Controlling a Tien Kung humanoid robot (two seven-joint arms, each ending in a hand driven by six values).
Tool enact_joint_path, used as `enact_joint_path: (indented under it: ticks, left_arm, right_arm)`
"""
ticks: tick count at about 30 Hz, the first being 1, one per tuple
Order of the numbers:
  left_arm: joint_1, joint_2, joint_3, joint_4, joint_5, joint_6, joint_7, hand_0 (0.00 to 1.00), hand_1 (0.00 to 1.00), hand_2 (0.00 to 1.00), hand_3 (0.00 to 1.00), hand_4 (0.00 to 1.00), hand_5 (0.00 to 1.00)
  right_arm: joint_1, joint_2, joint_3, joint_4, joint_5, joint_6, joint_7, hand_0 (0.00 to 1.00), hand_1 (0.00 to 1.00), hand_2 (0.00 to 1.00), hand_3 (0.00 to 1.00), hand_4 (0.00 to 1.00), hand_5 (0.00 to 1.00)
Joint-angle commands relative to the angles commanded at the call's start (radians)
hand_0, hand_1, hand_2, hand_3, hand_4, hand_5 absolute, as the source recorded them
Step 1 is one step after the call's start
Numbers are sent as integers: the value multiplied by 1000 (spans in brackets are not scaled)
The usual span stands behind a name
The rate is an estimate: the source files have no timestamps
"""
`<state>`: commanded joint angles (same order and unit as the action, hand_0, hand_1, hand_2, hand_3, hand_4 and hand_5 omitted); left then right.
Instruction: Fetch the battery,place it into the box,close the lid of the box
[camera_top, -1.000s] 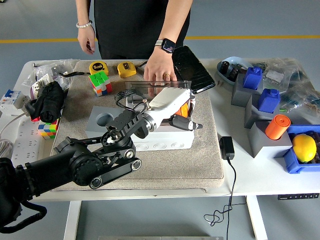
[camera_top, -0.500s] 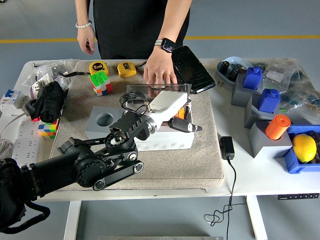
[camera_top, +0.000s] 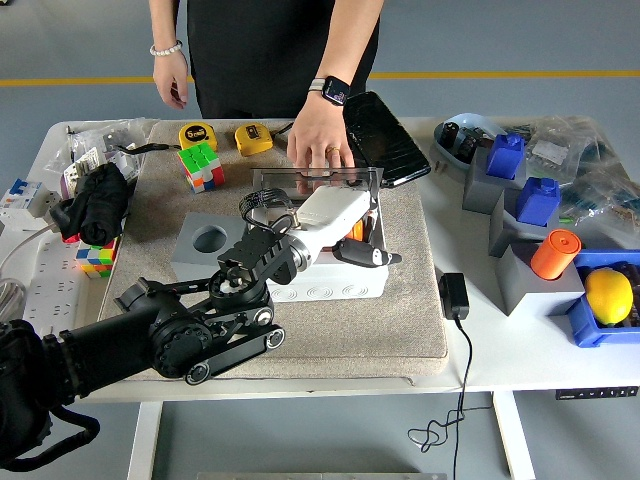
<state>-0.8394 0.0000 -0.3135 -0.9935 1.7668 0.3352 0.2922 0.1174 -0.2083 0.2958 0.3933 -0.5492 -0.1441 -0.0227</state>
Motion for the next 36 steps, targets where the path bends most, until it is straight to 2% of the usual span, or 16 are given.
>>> enact_joint_path:
  ticks: [12, 23, 24, 29, 30, 32, 35, 36]
  left_arm:
    - [6, 0, -12, -13, -10, -1, -1, 508, 653, 641, 743, 998, 613]
    - [28, 21, -79, -119, -58, 4, -27, 487, 647, 637, 735, 998, 623]
    - [30, 24, -85, -129, -66, 3, -29, 434, 625, 616, 703, 998, 634]
    - [41, 35, -103, -153, -81, 2, -34, 434, 625, 616, 703, 998, 634]
    - [44, 39, -106, -154, -82, 0, -34, 377, 589, 574, 618, 998, 635]
    - [50, 45, -108, -154, -84, -4, -34, 377, 589, 574, 618, 998, 635]
    - [65, 66, -113, -162, -86, -10, -36, 377, 589, 574, 618, 998, 635]
    - [69, 73, -116, -167, -87, -12, -37, 347, 562, 543, 523, 998, 632]
  right_arm:
    - [-1, 1, 3, 2, -3, 1, 1, 715, 674, 676, 634, 994, 575]
    - [-3, 3, 5, 2, -2, 2, 1, 714, 673, 675, 635, 995, 575]
    - [-3, 4, 5, 2, -2, 2, 1, 714, 674, 676, 635, 995, 575]
    - [-4, 4, 4, 3, -2, 3, 1, 714, 674, 676, 635, 995, 575]
    - [-4, 3, 5, 3, -2, 3, 1, 715, 674, 676, 635, 995, 576]
    - [-4, 4, 7, 3, -2, 2, 1, 715, 674, 676, 635, 995, 576]
    - [-5, 4, 11, 3, -3, 2, 1, 715, 674, 676, 635, 995, 576]
    - [-6, 4, 12, 3, -3, 2, 1, 715, 673, 676, 635, 996, 576]
